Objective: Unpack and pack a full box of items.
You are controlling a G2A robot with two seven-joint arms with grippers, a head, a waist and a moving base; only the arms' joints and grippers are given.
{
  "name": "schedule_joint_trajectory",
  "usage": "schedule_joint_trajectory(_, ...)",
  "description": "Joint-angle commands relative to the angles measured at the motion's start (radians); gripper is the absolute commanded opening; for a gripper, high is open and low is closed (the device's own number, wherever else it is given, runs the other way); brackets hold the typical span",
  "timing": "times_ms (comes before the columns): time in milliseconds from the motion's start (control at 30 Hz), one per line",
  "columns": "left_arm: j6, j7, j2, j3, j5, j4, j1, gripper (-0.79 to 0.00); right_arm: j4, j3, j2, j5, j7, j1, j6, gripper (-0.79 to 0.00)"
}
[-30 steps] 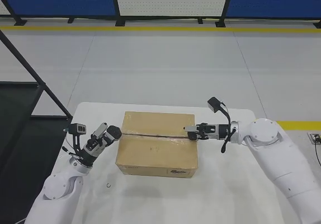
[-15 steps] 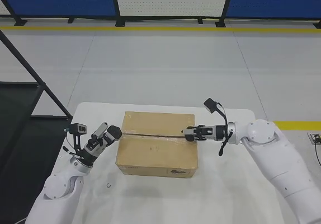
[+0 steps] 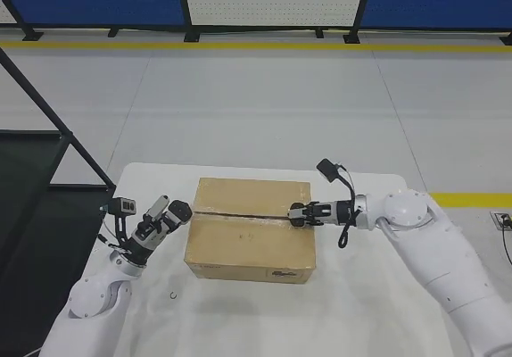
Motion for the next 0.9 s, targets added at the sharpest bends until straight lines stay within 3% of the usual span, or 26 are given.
schedule_joint_trajectory(0, -0.003, -0.002, 0.001, -0.005, -0.005, 0.003, 0.002, 0.0, -0.005, -0.009, -0.005, -0.012, -0.015, 0.003, 0.009, -0.785)
schedule_joint_trajectory(533, -0.017, -0.022, 0.013, -0.08, -0.063, 0.006, 0.04, 0.0, -0.058, -0.088, -0.045, -0.165, -0.123, 0.03, 0.072, -0.785)
schedule_joint_trajectory(867, -0.019, -0.045, 0.019, -0.11, -0.086, 0.013, 0.058, 0.0, -0.043, -0.124, -0.079, -0.178, -0.152, 0.049, 0.102, -0.785)
